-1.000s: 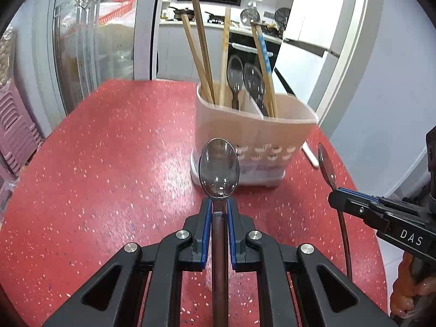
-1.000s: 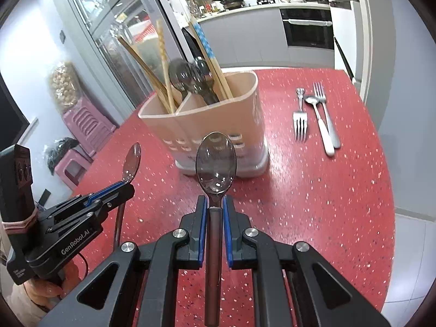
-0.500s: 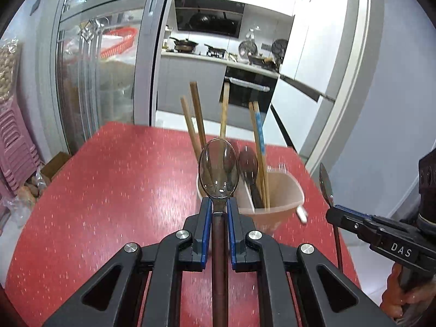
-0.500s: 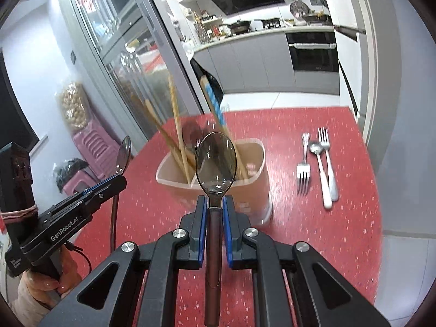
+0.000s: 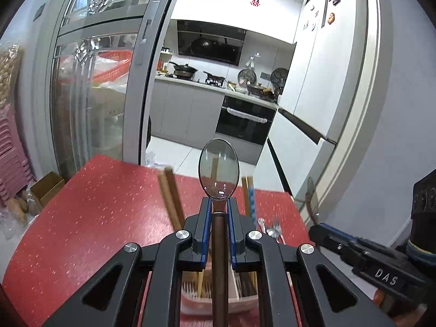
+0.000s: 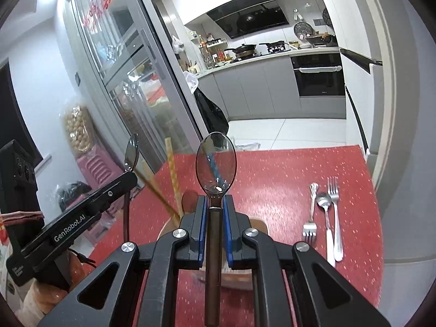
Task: Organize utensils
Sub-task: 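Carry both spoons up over the beige holder with both tools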
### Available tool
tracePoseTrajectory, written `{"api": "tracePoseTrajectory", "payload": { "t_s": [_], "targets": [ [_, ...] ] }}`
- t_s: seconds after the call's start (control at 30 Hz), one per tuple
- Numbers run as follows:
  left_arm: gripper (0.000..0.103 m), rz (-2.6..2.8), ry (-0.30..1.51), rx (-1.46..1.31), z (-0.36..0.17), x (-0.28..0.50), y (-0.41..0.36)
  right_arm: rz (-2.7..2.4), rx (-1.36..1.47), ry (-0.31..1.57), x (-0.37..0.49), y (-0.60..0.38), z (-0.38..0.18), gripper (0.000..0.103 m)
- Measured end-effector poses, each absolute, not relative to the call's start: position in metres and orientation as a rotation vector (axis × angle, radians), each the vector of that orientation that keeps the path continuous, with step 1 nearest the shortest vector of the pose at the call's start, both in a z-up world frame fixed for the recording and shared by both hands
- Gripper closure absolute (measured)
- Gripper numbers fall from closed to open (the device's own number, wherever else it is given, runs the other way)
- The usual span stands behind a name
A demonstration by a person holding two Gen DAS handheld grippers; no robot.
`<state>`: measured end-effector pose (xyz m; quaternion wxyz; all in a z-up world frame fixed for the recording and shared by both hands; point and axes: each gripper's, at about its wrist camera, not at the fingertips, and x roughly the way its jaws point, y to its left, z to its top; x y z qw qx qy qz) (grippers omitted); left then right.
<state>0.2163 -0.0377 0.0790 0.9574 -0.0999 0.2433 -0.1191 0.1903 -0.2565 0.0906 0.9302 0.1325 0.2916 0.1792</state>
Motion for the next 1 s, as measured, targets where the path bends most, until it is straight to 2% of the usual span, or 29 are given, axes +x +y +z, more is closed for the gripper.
{"api": "tracePoseTrajectory", "payload": {
  "t_s": [0.6, 1.0],
  "targets": [
    [0.068, -0.197, 0.395, -0.144, 0.048, 0.247, -0.067, 0.338, 0.194, 0.453, 0.245, -0.246, 0.06, 0.091],
    [0.068, -0.156, 0.409, -0.073, 0.024, 0.24, -0.072, 0.333, 0.133, 0.459, 0.245, -0.242, 0.032, 0.091]
  ]
}}
